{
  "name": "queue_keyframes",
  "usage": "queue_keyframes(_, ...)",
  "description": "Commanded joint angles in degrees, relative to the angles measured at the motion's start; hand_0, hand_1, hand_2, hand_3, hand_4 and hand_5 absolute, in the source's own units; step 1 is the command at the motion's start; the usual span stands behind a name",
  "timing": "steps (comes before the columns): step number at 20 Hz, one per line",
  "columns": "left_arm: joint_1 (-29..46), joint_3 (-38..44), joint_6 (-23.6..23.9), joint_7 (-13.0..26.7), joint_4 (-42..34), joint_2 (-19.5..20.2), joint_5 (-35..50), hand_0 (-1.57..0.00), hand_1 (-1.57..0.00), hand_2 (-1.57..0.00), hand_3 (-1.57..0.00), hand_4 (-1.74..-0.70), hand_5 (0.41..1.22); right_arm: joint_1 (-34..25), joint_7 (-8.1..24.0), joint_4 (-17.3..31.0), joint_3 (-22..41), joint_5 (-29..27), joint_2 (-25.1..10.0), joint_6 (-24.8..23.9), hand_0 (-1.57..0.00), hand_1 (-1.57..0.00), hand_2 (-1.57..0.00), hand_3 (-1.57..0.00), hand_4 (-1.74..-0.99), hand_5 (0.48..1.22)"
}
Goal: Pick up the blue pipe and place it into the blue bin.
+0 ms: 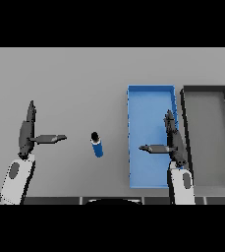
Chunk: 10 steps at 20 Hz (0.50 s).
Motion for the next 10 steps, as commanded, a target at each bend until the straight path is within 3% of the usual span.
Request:
queue_keyframes(1,0.0,0.0,0.1,-0.2,0.0,-0.1,0.0,0.0,0.0,0.0,0.0,-0.97,0.594,0.0,0.0,0.0,-0.1,-0.1,-0.1,0.0,0.0,0.0,0.0,0.0,-1.21,0.594)
queue_keyframes(6,-0.8,-0.3,0.4,-0.2,1.0,-0.7,-0.5,0.0,0.0,0.0,0.0,-0.97,0.594,-0.2,0.1,0.2,-0.4,-0.3,-0.5,0.3,0.0,0.0,0.0,0.0,-1.21,0.594)
queue_keyframes(7,-0.3,-2.5,-6.7,-2.8,0.3,3.6,-0.9,0.0,0.0,0.0,0.0,-0.97,0.594,0.2,-2.8,-1.2,1.3,4.2,-5.0,1.3,0.0,0.0,0.0,0.0,-1.21,0.594)
queue_keyframes(8,-0.2,-3.1,-11.4,-4.7,0.5,6.7,-0.5,0.0,0.0,0.0,0.0,-0.97,0.595,1.2,-4.8,-2.5,3.2,7.1,-7.0,2.2,0.0,0.0,0.0,0.0,-1.206,0.592)
queue_keyframes(10,-0.4,-3.7,-16.1,-6.2,1.0,9.4,-0.1,0.0,0.0,0.0,0.0,-0.97,0.596,3.1,-5.6,-4.8,5.2,10.2,-9.0,2.9,0.0,0.0,0.0,0.0,-1.195,0.588)
